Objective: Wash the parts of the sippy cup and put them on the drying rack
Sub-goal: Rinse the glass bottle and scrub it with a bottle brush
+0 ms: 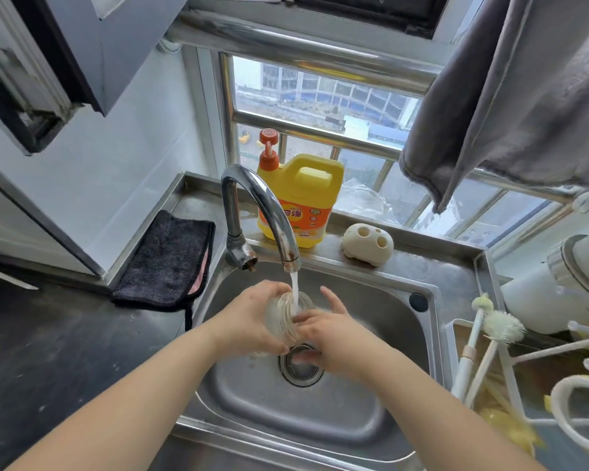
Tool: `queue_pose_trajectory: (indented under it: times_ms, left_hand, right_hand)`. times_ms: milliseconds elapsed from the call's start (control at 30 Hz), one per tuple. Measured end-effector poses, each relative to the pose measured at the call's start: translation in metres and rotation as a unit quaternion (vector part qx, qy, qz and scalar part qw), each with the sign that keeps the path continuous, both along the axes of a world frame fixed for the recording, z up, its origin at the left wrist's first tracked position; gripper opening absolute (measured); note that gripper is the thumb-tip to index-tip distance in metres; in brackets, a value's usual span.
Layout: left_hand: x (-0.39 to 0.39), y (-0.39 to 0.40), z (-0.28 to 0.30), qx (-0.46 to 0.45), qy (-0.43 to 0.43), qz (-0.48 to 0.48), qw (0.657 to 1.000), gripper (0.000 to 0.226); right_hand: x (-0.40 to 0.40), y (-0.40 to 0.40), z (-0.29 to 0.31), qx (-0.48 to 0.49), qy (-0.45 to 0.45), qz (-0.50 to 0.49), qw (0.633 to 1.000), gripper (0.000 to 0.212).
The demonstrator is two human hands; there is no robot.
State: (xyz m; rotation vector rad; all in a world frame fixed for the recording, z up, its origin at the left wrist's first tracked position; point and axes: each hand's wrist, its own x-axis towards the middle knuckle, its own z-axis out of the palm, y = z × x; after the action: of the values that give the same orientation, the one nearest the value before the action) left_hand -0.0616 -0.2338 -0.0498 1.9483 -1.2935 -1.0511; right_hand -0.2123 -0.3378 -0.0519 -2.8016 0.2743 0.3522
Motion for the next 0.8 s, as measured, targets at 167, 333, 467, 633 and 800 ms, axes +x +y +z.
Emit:
queue_pose_trajectory:
  times_ms: [167, 333, 467, 633, 800]
  left_hand:
    - [0.007, 0.005, -0.004, -0.004, 0.022, 0.003, 1.0, 0.082]
    - [-0.012, 0.011, -0.018, -0.05, -0.045, 0.085, 0.994, 0.093]
    - [-0.015, 0.007, -0.021, -0.059, -0.072, 0.122, 0.988, 0.079]
    - [-0.012, 0.006, -0.032, 0.005, -0.147, 0.104, 0.984, 0.081]
    - [-0.022, 0.006, -0.045, 0.044, -0.121, 0.124, 0.984, 0.085]
  right_hand:
    - [0.009, 0.0, 0.005, -0.002, -0.057, -0.015, 0.998, 0.013]
    - [0.015, 0.019, 0.016, 0.144, -0.098, -0.165, 0.971, 0.018]
    - [0.007, 0.025, 0.016, 0.219, -0.164, -0.254, 0.928, 0.016]
    - [-0.027, 0.032, -0.001, 0.158, -0.188, -0.374, 0.894, 0.017]
    - [-0.067, 0.025, -0.013, 0.163, 0.09, -0.382, 0.905, 0.076]
